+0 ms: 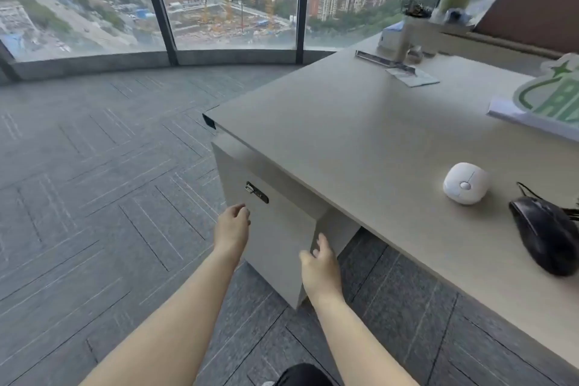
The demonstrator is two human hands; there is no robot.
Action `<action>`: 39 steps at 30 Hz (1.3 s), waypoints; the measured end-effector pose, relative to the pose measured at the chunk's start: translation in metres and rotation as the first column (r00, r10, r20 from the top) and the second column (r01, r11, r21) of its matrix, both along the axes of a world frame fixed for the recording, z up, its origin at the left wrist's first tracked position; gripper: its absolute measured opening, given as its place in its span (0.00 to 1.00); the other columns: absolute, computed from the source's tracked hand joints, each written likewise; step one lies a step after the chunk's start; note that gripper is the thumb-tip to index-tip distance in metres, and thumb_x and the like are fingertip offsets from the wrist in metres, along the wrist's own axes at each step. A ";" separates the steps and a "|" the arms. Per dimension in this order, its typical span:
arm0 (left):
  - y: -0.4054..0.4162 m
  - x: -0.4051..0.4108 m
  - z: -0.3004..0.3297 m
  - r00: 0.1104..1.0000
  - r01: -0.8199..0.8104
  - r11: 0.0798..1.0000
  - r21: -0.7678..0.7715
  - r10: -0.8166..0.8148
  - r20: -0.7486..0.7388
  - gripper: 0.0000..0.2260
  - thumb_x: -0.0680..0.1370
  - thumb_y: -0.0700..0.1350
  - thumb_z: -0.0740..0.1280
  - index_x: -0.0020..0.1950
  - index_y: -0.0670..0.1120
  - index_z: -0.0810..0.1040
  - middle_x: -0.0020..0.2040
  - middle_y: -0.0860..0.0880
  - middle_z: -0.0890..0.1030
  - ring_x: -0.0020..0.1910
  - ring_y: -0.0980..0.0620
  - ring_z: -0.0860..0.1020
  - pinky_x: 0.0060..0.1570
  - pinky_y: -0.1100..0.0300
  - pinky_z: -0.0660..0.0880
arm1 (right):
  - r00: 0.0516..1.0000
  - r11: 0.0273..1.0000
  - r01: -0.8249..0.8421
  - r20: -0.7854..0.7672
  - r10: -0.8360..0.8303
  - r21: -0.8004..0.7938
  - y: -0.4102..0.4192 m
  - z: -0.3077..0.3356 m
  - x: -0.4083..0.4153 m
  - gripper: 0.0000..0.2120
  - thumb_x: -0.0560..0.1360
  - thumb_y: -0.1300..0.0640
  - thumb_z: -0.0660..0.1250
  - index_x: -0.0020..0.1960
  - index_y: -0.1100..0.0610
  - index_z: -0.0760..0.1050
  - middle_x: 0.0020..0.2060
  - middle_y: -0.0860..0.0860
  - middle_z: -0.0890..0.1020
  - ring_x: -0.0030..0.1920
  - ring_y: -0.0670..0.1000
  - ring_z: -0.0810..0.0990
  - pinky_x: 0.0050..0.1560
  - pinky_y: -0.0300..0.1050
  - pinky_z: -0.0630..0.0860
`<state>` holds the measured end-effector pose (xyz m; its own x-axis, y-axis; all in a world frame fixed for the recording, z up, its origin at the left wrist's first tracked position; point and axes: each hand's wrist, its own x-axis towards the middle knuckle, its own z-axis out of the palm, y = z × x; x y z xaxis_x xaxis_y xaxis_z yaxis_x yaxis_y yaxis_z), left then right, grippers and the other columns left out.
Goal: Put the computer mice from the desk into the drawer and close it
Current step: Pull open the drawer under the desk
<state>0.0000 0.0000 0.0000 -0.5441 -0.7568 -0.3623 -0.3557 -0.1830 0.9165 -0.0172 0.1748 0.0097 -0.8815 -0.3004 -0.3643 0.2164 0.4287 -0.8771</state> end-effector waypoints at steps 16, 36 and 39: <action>-0.043 -0.082 -0.037 0.967 -0.223 0.925 0.309 0.251 -0.054 0.09 0.78 0.42 0.61 0.38 0.41 0.72 0.48 0.42 0.74 0.50 0.45 0.75 0.46 0.46 0.80 | 0.998 0.996 0.053 -0.039 -0.051 0.070 -0.013 -0.017 -0.011 0.31 0.70 0.61 0.57 0.74 0.53 0.65 0.69 0.51 0.75 0.67 0.48 0.75 0.66 0.51 0.75; -0.063 0.170 -0.030 0.883 -0.434 0.853 0.289 0.467 -0.052 0.07 0.81 0.43 0.60 0.55 0.42 0.74 0.60 0.41 0.78 0.60 0.44 0.79 0.31 0.52 0.82 | 0.858 0.855 -0.507 -0.025 0.513 0.110 -0.004 -0.005 0.150 0.21 0.70 0.58 0.58 0.57 0.52 0.82 0.51 0.48 0.86 0.50 0.47 0.84 0.55 0.46 0.81; -0.069 0.200 -0.034 0.879 -0.441 0.850 0.288 0.474 -0.052 0.10 0.80 0.45 0.60 0.57 0.41 0.76 0.60 0.41 0.79 0.60 0.44 0.79 0.29 0.54 0.81 | 0.835 0.831 -0.546 -0.013 0.550 0.106 -0.007 -0.010 0.172 0.22 0.68 0.56 0.57 0.57 0.50 0.82 0.51 0.46 0.86 0.49 0.46 0.85 0.55 0.49 0.82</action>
